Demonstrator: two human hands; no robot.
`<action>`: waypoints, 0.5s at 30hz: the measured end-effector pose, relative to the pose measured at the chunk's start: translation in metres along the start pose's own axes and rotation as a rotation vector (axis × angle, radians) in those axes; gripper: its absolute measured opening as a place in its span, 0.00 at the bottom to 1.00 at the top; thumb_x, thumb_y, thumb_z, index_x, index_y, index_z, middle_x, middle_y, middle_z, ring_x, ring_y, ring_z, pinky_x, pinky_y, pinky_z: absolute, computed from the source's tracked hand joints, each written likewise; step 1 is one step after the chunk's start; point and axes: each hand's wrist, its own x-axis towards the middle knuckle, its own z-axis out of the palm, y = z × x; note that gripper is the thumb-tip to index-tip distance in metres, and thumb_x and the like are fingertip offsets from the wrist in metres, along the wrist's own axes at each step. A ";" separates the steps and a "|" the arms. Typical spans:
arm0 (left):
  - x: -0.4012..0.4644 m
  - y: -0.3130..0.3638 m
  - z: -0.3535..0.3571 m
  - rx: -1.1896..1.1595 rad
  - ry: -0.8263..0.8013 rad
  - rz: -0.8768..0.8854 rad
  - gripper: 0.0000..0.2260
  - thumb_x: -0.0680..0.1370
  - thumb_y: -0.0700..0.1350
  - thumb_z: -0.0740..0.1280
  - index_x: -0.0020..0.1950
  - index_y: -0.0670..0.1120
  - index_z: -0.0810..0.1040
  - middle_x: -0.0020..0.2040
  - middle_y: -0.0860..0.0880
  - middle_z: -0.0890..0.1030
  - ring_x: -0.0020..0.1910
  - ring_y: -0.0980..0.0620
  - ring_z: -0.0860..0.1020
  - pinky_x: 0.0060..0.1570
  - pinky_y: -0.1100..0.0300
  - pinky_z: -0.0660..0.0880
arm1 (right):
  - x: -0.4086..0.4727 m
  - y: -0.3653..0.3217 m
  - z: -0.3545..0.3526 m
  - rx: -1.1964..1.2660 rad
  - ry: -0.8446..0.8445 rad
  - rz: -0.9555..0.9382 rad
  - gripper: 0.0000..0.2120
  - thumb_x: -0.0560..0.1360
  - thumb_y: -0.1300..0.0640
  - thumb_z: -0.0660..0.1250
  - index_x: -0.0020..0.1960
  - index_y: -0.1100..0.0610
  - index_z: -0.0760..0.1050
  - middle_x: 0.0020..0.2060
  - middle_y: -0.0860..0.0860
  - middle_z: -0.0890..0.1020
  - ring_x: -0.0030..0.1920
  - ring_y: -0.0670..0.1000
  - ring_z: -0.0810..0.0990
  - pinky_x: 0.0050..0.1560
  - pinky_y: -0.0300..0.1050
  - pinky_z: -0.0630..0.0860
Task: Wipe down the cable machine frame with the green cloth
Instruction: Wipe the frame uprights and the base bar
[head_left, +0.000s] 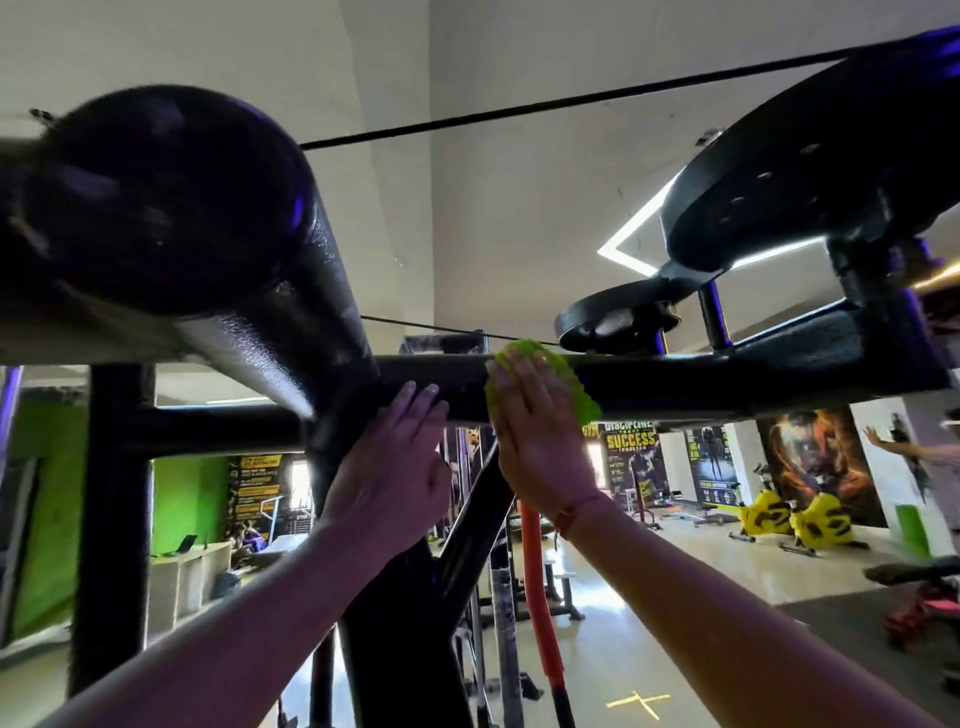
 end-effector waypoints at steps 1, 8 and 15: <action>-0.004 -0.005 0.002 -0.014 0.014 0.003 0.29 0.74 0.49 0.54 0.71 0.39 0.75 0.74 0.42 0.72 0.77 0.44 0.66 0.70 0.42 0.70 | 0.003 -0.006 0.000 0.022 -0.055 -0.140 0.22 0.85 0.53 0.56 0.78 0.53 0.65 0.79 0.53 0.63 0.80 0.56 0.56 0.79 0.57 0.55; -0.037 -0.031 0.010 -0.024 0.062 -0.083 0.28 0.73 0.48 0.55 0.71 0.39 0.76 0.73 0.42 0.73 0.73 0.44 0.71 0.74 0.52 0.62 | 0.016 -0.015 0.002 0.061 -0.034 -0.048 0.22 0.85 0.51 0.56 0.79 0.50 0.64 0.78 0.51 0.64 0.80 0.55 0.58 0.76 0.59 0.59; -0.062 -0.037 0.017 -0.057 0.122 -0.213 0.29 0.75 0.48 0.54 0.74 0.40 0.72 0.76 0.42 0.69 0.78 0.47 0.63 0.77 0.55 0.58 | 0.038 -0.027 0.001 0.031 -0.150 -0.272 0.24 0.85 0.47 0.54 0.80 0.45 0.59 0.81 0.48 0.58 0.81 0.53 0.55 0.77 0.57 0.60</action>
